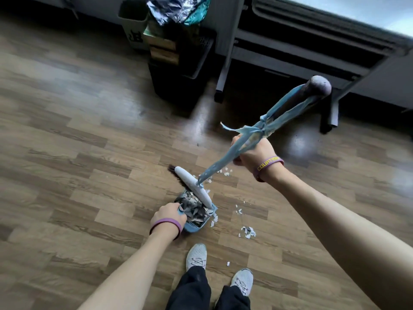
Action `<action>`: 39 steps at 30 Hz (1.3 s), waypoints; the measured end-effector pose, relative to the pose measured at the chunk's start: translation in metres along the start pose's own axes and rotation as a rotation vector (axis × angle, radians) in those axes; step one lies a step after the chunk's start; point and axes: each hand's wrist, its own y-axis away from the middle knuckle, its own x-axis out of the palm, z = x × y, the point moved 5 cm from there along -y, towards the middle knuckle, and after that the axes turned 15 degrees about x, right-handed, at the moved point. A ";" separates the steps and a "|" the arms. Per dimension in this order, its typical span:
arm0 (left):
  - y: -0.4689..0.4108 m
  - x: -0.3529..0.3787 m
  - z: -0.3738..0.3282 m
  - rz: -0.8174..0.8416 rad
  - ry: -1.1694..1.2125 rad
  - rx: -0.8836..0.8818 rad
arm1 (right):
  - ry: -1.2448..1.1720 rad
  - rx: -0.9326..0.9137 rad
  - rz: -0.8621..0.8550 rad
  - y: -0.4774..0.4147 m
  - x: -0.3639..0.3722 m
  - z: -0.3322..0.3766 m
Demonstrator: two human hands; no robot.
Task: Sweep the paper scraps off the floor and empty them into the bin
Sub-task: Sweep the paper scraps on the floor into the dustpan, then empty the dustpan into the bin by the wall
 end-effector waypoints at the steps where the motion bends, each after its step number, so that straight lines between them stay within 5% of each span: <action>1: 0.006 -0.006 0.000 -0.008 0.016 -0.009 | -0.007 -0.020 -0.007 0.004 -0.008 0.010; 17: 0.094 -0.094 -0.040 -0.164 0.220 0.033 | 0.150 -0.111 -0.078 0.070 -0.095 0.083; 29: 0.117 -0.141 -0.080 -0.303 0.244 0.034 | 0.120 -0.125 0.012 0.081 -0.104 0.092; 39: 0.094 -0.220 -0.055 -0.376 0.197 0.077 | 0.184 -0.194 0.037 0.075 -0.078 0.185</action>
